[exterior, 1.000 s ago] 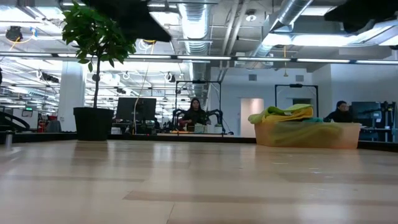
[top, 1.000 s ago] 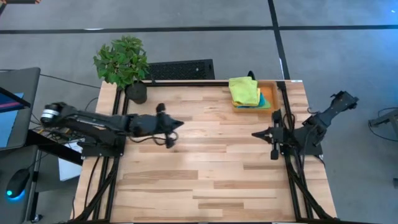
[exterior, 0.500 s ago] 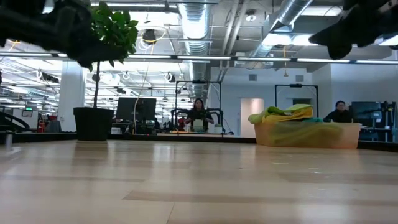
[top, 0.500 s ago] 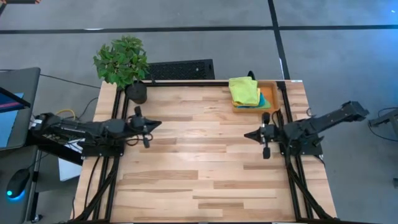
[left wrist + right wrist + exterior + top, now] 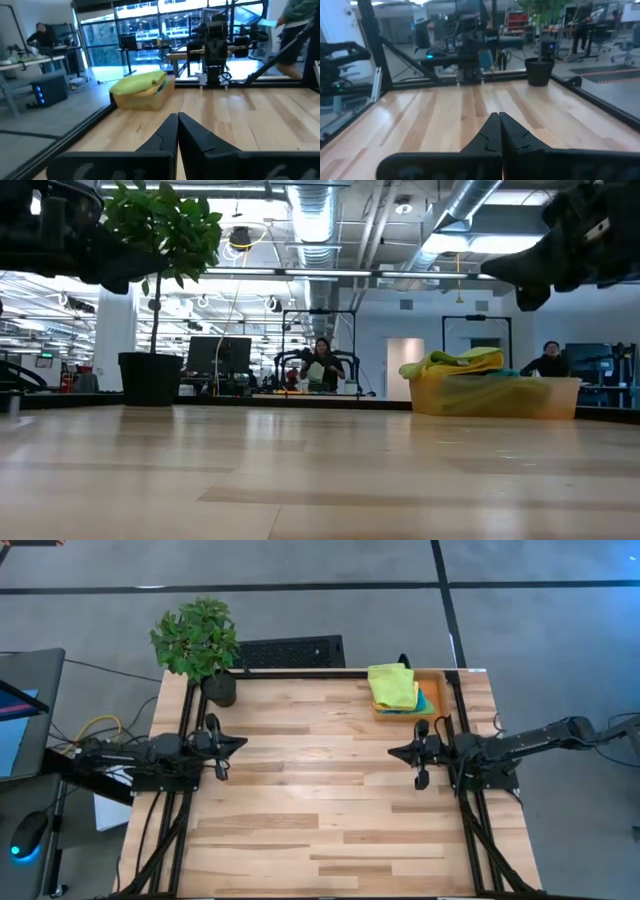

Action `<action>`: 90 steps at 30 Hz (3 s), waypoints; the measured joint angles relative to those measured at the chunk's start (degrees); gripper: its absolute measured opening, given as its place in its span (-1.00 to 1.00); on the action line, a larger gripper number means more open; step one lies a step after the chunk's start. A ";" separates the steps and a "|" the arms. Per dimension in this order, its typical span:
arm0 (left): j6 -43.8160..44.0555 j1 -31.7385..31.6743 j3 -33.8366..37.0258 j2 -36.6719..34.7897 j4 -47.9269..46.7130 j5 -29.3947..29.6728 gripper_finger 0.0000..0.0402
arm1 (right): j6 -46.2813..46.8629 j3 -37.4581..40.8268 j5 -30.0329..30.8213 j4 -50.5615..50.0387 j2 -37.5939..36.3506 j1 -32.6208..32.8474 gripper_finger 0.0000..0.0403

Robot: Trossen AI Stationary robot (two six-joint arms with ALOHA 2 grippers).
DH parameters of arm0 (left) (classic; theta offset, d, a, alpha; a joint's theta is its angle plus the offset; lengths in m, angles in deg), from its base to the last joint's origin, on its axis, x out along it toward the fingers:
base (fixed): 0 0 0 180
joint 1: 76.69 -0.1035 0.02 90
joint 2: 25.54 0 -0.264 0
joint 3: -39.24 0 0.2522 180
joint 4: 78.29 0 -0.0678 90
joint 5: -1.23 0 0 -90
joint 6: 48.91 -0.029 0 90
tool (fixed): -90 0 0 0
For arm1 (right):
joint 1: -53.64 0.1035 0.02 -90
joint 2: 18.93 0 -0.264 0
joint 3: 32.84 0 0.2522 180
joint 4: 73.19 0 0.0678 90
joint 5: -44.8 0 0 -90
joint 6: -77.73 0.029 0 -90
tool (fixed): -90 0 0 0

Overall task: Fold microfiber towels
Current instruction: Return to Home Position

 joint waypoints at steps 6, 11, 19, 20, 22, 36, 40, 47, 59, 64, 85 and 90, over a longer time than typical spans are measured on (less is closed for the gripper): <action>5.07 0.07 -0.34 0.81 -1.85 -3.10 -1.00 | 1.27 2.60 -0.39 3.66 0.46 -0.92 -0.97; 4.44 0.05 -0.34 0.85 -2.03 -4.07 -1.00 | 0.30 2.60 -0.80 4.42 2.21 -0.03 -0.97; -2.56 0.05 -0.34 0.85 -2.09 -3.91 -1.00 | 0.22 2.60 2.80 2.68 5.04 -1.34 -0.85; -2.65 0.05 -0.34 0.85 -2.10 -3.91 -1.00 | 0.28 2.61 3.82 2.38 5.47 -1.67 -0.83; -2.69 0.05 -0.34 0.85 -2.13 -3.89 -1.00 | 0.34 2.62 4.75 1.60 6.26 -2.40 -0.80; -2.72 0.05 -0.34 0.85 -2.19 -3.85 -1.00 | 0.39 2.62 5.19 -0.91 8.75 -3.54 -0.78; -2.72 0.05 -0.34 0.85 -2.21 -3.82 -1.00 | 0.40 2.62 5.19 -0.91 8.74 -3.54 -0.78; -2.73 0.05 -0.34 0.85 -2.21 -3.82 -1.00 | 0.40 2.64 5.19 -0.91 8.74 -3.54 -0.78; -2.72 0.05 -0.34 0.85 -2.21 -3.78 -1.00 | 0.40 2.64 5.17 -0.91 8.74 -3.57 -0.78; -2.72 0.05 -0.31 0.85 -2.21 -3.78 -1.00 | 0.41 2.64 5.17 -0.91 8.74 -3.54 -0.78; -2.72 0.05 -0.31 0.85 -2.21 -3.78 -1.00 | 0.42 2.66 5.17 -0.91 8.74 -3.55 -0.78; -2.72 0.05 -0.29 0.85 -2.21 -3.84 -1.00 | 0.42 2.66 5.17 -0.91 8.74 -3.54 -0.78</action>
